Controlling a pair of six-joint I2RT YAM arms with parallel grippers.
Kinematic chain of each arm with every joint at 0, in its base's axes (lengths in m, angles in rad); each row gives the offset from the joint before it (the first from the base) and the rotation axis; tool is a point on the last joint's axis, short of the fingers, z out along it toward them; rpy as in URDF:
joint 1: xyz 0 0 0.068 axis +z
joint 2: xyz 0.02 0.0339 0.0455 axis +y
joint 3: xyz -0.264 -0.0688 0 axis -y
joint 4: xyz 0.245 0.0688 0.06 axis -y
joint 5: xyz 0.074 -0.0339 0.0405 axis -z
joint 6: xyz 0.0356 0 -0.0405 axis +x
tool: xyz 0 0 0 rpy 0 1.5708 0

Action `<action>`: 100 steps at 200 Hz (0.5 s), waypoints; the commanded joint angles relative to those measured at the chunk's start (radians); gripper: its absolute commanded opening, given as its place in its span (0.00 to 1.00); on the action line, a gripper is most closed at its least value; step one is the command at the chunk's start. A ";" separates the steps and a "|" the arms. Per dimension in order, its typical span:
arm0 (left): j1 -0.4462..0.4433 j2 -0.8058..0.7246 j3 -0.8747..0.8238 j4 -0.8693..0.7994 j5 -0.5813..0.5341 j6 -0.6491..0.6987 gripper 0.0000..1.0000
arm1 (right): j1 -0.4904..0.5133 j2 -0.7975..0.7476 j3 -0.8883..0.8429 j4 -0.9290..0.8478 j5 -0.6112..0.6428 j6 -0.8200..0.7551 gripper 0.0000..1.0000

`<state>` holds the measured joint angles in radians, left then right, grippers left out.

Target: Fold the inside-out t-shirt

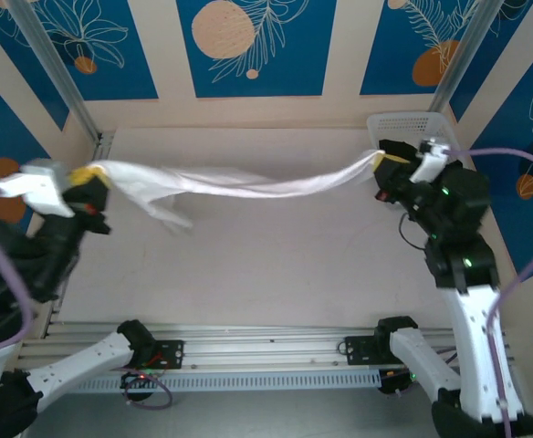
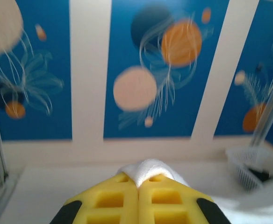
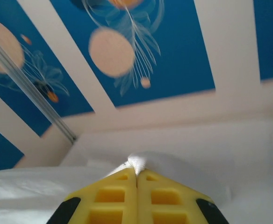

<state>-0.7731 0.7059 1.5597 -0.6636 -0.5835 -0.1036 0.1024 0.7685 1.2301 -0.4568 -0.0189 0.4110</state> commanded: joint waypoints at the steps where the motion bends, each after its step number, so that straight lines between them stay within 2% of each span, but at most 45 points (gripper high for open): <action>1: 0.005 0.041 0.106 0.021 -0.057 0.163 0.00 | -0.006 -0.067 0.103 -0.140 0.056 -0.060 0.00; 18: 0.005 0.048 0.120 0.134 -0.131 0.263 0.00 | -0.006 -0.087 0.185 -0.170 0.070 -0.079 0.00; 40: -0.014 0.121 0.128 0.286 -0.304 0.448 0.00 | -0.005 -0.064 0.234 -0.156 0.096 -0.109 0.00; 64: -0.006 0.241 0.132 0.437 -0.361 0.577 0.00 | -0.006 0.027 0.215 -0.084 0.131 -0.146 0.00; 80: 0.084 0.345 0.187 0.397 -0.309 0.534 0.00 | -0.006 0.113 0.186 0.007 0.150 -0.170 0.00; 100: 0.327 0.509 0.321 0.181 -0.113 0.319 0.00 | -0.013 0.243 0.187 0.100 0.149 -0.198 0.00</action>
<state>-0.6540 1.0710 1.7573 -0.3634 -0.8230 0.3428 0.1020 0.8612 1.4406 -0.4850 0.0792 0.2745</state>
